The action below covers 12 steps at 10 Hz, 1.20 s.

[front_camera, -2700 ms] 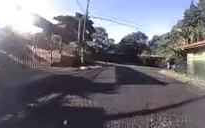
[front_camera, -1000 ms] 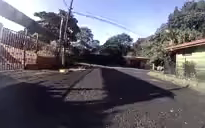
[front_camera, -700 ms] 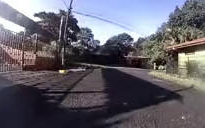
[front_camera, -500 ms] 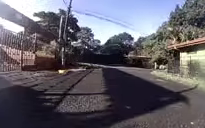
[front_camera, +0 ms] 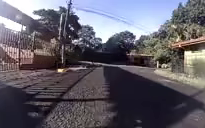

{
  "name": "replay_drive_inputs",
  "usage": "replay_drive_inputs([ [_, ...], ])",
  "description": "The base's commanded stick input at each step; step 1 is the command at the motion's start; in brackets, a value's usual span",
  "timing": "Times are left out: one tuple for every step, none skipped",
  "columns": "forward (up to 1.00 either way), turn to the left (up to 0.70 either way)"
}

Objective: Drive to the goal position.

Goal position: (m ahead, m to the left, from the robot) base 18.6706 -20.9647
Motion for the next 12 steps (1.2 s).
replay_drive_inputs([
  [0.7, -0.35],
  [0.7, -0.35],
  [0.7, -0.35],
  [0.7, -0.35],
  [0.7, -0.35],
  [0.7, -0.22],
  [0.7, 0.0],
  [0.7, 0.0],
  [0.7, 0.0],
  [0.7, 0.0],
  [0.7, 0.0],
  [0.7, 0.0],
])
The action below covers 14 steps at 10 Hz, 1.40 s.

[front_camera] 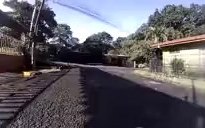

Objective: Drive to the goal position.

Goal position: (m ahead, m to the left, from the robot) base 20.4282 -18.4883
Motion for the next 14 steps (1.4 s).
replay_drive_inputs([
  [0.7, 0.0],
  [0.7, 0.0],
  [0.7, 0.0],
  [0.7, 0.0],
  [0.7, 0.0],
  [0.7, 0.0],
  [0.7, 0.0],
  [0.7, 0.0],
  [0.7, 0.0],
  [0.7, 0.0],
  [0.7, 0.0],
  [0.7, 0.0],
  [0.7, 0.0],
  [0.7, 0.0],
])
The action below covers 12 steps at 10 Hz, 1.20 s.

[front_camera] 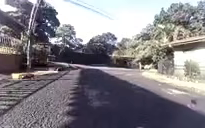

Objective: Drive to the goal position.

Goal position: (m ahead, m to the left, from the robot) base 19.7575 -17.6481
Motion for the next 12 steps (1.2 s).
replay_drive_inputs([
  [0.7, 0.0],
  [0.7, 0.0],
  [0.7, 0.0],
  [0.7, 0.0],
  [0.7, 0.0],
  [0.7, 0.0],
  [0.7, 0.0],
  [0.7, 0.0],
  [0.7, 0.0],
  [0.7, 0.0],
  [0.7, 0.0],
  [0.7, 0.0],
])
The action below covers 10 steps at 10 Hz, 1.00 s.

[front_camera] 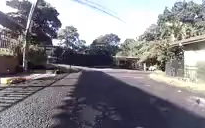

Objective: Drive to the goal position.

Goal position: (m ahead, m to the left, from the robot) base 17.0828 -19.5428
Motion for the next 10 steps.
replay_drive_inputs([
  [0.7, 0.0],
  [0.7, 0.0],
  [0.7, 0.0],
  [0.7, 0.0],
  [0.7, 0.0],
  [0.7, 0.0],
  [0.7, 0.0],
  [0.7, 0.0],
  [0.7, 0.0],
  [0.7, 0.0],
])
